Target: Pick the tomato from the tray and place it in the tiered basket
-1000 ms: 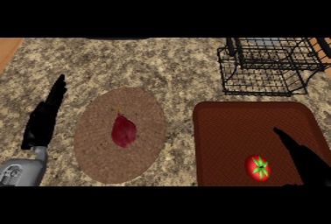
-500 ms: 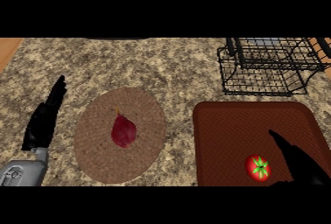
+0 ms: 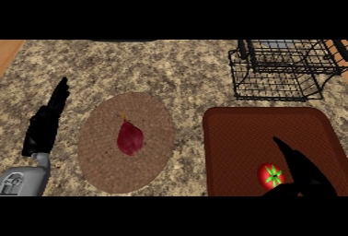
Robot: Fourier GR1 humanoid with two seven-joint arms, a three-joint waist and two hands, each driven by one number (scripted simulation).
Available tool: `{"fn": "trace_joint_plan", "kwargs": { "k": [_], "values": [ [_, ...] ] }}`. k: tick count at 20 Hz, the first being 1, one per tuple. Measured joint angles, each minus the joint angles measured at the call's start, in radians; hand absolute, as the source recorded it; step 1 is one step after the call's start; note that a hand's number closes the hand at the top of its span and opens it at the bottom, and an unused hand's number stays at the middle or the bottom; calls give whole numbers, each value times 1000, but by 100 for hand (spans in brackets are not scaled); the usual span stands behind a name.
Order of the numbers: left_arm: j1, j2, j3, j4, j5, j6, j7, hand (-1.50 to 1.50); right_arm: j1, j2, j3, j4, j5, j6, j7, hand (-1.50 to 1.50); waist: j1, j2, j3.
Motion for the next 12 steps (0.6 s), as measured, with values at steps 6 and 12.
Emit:
{"fn": "trace_joint_plan", "kwargs": {
  "k": [6, 12],
  "values": [
    [18, -12, 19, -4, -14, -18, -20, 0, -25, 66, -2, 90, 17, 22, -25, 150, 2, -1, -1],
    [12, -17, 25, -19, -20, -25, -1, 0, -32, 18, 45, 100, 55, 93, -94, 150, 0, -8, -12]
  ]
}}
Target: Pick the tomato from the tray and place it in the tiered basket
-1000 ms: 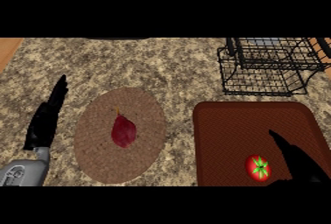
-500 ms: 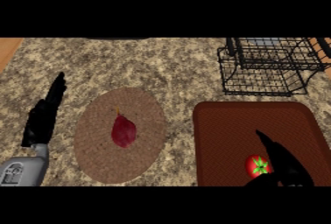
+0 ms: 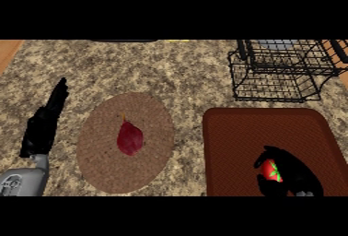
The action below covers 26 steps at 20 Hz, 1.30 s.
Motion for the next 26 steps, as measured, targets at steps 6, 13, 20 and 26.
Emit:
{"fn": "trace_joint_plan", "kwargs": {
  "k": [6, 13, 20, 26],
  "values": [
    [8, -3, 17, 11, -4, -15, -19, 0, 13, 35, -23, -8, 22, -5, -23, 150, -3, 0, 1],
    [-15, -22, -5, 1, -21, -20, 1, 0, -214, 234, 147, 50, 169, -27, 27, 150, 35, 11, 9],
    [-48, -27, 2, 44, -28, -20, -11, 0, -524, 397, 252, 232, 277, -198, 49, 150, 38, 13, 11],
    [-43, -27, 5, 36, -35, -16, 2, 0, -706, 425, 226, 207, 415, -349, 81, 150, 23, 6, 11]
  ]
}}
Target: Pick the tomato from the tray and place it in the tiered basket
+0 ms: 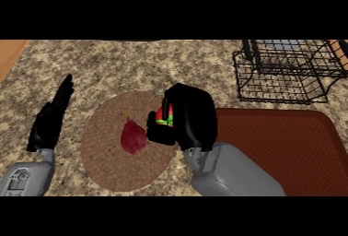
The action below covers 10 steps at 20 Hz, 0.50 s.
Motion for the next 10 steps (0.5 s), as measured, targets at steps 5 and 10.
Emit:
{"fn": "trace_joint_plan", "kwargs": {
  "k": [5, 10],
  "values": [
    [17, 2, 11, -7, 3, -3, -5, 0, -150, 3, -94, -26, 102, -12, 20, 150, -12, -2, 0],
    [32, 7, 25, -15, 10, -10, -6, 0, -272, -52, -204, -33, 152, 81, 24, 150, -21, -3, 0]
  ]
}}
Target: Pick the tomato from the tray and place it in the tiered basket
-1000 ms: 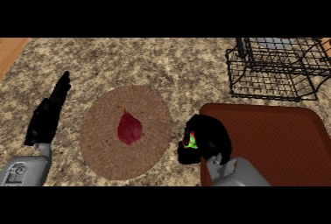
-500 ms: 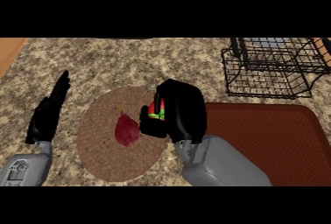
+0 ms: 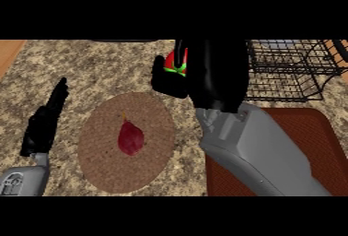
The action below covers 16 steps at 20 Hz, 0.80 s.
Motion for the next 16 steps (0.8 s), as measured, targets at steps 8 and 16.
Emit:
{"fn": "trace_joint_plan", "kwargs": {
  "k": [8, 16],
  "values": [
    [-5, -19, -6, 2, -22, 6, -7, 0, -72, -67, -191, 16, -88, 136, -67, 150, 0, 3, 1],
    [-1, -21, 5, -9, -26, -4, 0, 0, -102, -168, -239, 183, -57, 174, -215, 150, 4, 5, 1]
  ]
}}
